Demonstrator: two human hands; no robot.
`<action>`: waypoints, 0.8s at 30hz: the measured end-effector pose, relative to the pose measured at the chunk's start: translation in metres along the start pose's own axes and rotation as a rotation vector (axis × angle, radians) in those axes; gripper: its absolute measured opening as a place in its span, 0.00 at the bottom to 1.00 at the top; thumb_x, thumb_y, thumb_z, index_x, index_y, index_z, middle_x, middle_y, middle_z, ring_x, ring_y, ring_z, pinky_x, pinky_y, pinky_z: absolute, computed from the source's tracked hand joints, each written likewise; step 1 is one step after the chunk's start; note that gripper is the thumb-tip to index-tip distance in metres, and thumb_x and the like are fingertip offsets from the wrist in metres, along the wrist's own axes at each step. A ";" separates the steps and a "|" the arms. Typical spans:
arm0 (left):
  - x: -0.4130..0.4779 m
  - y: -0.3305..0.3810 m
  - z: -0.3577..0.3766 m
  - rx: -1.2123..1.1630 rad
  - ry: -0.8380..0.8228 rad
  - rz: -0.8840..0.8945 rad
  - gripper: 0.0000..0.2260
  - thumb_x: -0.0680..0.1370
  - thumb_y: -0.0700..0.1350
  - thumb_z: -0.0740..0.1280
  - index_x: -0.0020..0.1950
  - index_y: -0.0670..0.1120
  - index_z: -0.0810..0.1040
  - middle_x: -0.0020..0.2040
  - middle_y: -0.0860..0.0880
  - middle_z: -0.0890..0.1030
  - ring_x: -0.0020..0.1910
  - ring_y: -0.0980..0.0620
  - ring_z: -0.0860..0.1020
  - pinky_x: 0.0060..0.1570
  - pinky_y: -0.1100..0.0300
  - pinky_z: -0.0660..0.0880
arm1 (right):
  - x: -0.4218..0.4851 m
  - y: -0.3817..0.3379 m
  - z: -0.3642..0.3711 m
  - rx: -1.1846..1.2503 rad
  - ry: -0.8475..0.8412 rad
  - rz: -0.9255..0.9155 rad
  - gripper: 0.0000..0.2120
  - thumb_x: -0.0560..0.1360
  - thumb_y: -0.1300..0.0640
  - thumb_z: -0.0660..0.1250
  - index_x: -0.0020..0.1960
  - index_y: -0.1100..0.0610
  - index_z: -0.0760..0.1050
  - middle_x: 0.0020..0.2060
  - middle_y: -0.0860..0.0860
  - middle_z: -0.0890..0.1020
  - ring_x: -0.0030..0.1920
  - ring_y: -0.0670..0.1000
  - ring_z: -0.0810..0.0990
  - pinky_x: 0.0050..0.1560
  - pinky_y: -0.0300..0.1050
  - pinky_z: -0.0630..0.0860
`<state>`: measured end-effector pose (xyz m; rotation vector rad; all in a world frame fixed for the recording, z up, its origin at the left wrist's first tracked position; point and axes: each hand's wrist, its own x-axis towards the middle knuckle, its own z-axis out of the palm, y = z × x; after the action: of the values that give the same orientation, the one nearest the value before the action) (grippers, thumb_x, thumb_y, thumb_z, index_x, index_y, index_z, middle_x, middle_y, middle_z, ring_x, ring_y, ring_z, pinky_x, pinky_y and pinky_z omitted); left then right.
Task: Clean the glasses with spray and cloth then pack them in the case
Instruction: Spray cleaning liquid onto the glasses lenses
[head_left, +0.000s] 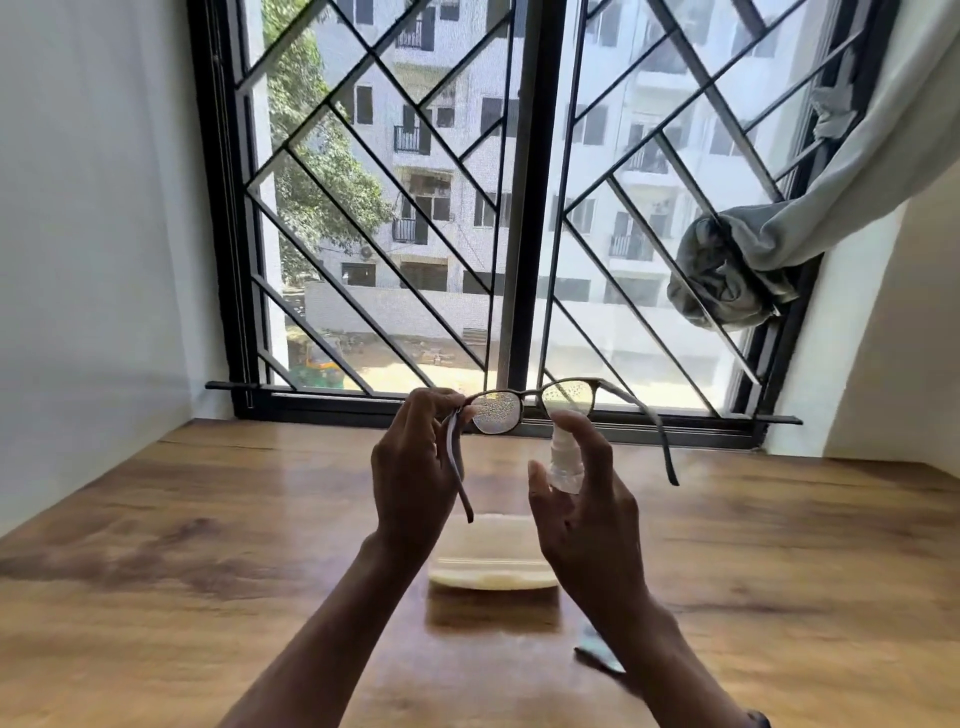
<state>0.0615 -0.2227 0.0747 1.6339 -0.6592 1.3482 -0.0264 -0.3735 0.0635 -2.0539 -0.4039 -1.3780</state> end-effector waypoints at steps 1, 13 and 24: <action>0.000 0.001 0.000 -0.001 0.004 0.000 0.03 0.78 0.35 0.73 0.49 0.38 0.80 0.45 0.46 0.84 0.43 0.55 0.81 0.45 0.71 0.73 | 0.000 0.000 0.000 -0.002 0.006 -0.003 0.24 0.78 0.59 0.68 0.71 0.49 0.65 0.57 0.54 0.84 0.43 0.41 0.78 0.47 0.19 0.66; 0.003 -0.004 -0.003 0.002 0.055 -0.035 0.04 0.79 0.38 0.73 0.49 0.38 0.80 0.42 0.46 0.84 0.40 0.49 0.82 0.41 0.57 0.78 | 0.004 0.019 -0.006 -0.065 0.020 -0.008 0.28 0.77 0.58 0.69 0.74 0.49 0.63 0.57 0.56 0.84 0.40 0.50 0.81 0.42 0.31 0.73; 0.001 -0.001 0.000 -0.006 0.047 -0.035 0.10 0.82 0.44 0.69 0.49 0.37 0.80 0.43 0.45 0.84 0.40 0.46 0.82 0.41 0.50 0.79 | 0.004 0.093 -0.019 -0.174 0.083 0.619 0.21 0.78 0.58 0.68 0.68 0.57 0.65 0.61 0.62 0.81 0.56 0.66 0.81 0.51 0.52 0.73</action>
<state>0.0622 -0.2218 0.0752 1.5971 -0.6038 1.3538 0.0136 -0.4565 0.0416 -2.0040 0.3778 -1.1284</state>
